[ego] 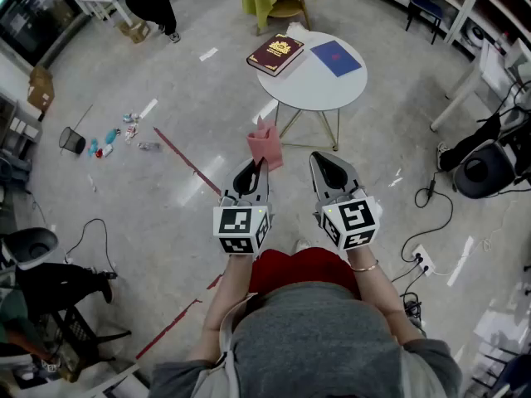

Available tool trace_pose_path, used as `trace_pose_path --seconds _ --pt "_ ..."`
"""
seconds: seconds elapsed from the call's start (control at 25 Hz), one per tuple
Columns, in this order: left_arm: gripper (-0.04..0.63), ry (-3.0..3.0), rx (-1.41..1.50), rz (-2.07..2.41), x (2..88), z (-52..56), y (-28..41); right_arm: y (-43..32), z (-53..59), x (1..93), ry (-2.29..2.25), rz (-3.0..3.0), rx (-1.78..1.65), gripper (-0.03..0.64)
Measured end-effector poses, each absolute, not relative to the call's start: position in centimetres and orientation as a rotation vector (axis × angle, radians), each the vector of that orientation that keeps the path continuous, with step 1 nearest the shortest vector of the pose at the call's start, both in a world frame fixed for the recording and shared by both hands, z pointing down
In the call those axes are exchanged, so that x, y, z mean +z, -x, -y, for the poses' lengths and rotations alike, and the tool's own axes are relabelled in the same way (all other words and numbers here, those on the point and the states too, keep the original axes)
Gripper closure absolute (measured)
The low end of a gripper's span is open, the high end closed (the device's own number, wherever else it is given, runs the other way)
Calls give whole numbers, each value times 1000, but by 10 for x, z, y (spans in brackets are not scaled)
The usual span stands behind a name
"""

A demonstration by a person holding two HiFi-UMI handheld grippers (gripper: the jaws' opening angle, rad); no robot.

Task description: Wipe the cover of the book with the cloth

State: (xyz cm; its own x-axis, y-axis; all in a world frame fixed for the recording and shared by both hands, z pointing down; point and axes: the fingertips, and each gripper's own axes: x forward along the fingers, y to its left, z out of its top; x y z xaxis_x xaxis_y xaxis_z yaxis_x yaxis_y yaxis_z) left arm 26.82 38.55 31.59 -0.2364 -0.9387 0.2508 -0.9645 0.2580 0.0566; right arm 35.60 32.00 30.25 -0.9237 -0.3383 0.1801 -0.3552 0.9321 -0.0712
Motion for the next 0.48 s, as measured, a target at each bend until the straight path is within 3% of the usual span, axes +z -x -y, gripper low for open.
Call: trace_pose_path --seconds 0.48 --pt "561 -1803 138 2293 320 -362 -261 -358 -291 318 -598 2909 211 589"
